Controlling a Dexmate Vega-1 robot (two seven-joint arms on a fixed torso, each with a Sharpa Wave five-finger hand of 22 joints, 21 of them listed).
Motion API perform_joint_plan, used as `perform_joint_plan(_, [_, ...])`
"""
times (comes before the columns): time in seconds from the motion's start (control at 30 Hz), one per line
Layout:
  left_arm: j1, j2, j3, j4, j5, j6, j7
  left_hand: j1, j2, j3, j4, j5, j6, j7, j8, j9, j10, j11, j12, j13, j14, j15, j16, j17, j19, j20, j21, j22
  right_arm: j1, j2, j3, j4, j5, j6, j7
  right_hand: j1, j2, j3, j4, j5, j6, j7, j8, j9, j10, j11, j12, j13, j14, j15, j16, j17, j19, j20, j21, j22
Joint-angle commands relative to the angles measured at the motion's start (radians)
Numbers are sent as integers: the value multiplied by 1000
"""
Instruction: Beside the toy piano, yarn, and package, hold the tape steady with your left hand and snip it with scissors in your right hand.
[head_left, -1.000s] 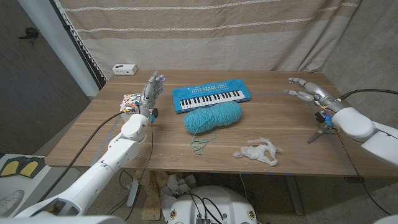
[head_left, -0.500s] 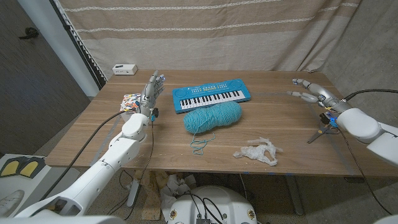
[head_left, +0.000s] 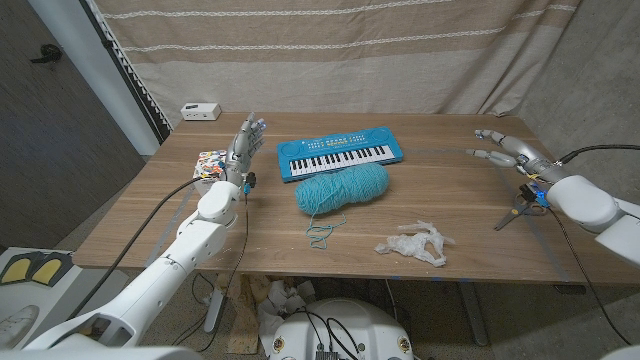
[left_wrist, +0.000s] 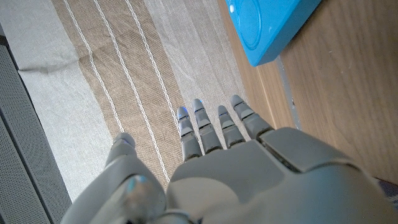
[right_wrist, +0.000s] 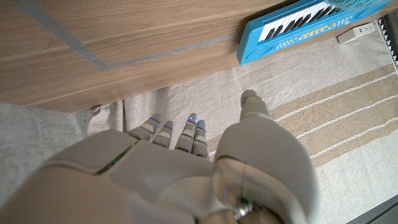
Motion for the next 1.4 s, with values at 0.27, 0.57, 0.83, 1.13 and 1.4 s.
perform_joint_plan(0.27, [2, -5, -3, 6, -6, 10, 10, 9, -10, 8, 1, 3, -13, 1, -2, 2, 6, 1, -3, 3, -3, -56, -4, 2, -9, 0, -1, 2, -82, 3, 84, -40, -52, -63, 25, 8, -23, 0, -5, 0, -38, 2, -17, 4, 3, -4, -1, 3, 9, -92, 4, 1, 10, -4, 6, 3])
perform_joint_plan(0.57, [-2, -3, -3, 10, -10, 11, 4, 11, -10, 9, 0, 3, -12, 2, -1, 2, 6, 3, -3, 3, -6, -56, -5, 2, -10, 0, -1, 2, -113, 12, 119, -64, -87, -96, 48, 66, 8, 43, -24, 0, -28, -2, -11, 4, 9, -12, -1, 3, 9, -92, 1, 0, 11, -4, 5, 3])
perform_joint_plan(0.83, [-7, -7, 0, 14, -10, 10, 1, 12, -10, 9, 0, 3, -8, 4, 2, 2, 7, 4, -4, 3, -6, -56, -4, 2, -10, 0, -1, 2, -133, 27, 148, -65, -119, -115, 64, 139, -2, 86, -36, -11, 82, -82, 21, 4, 52, -64, 7, 2, 22, -112, 4, -1, 29, -12, 8, 2])
perform_joint_plan(1.13, [-6, -8, 0, 8, -10, 14, 8, 13, -10, 10, 0, 3, -6, 3, 3, 2, 8, 2, -4, 3, -5, -56, -4, 2, -10, -1, -1, 2, -154, 48, 178, -70, -146, -135, 78, 153, -4, 93, -38, -13, 94, -83, 22, 4, 64, -66, 9, 2, 26, -118, 4, -1, 32, -18, 8, 2])
perform_joint_plan(1.4, [-10, -6, 1, 7, -6, 15, 7, 13, -10, 11, 0, 3, -7, 3, 3, 2, 8, 0, -5, 3, -6, -55, -4, 2, -11, 0, -1, 2, -172, 53, 205, -80, -178, -155, 103, 157, -15, 91, -38, -15, 100, -85, 21, 3, 64, -65, 8, 2, 27, -120, 3, -1, 33, -17, 8, 2])
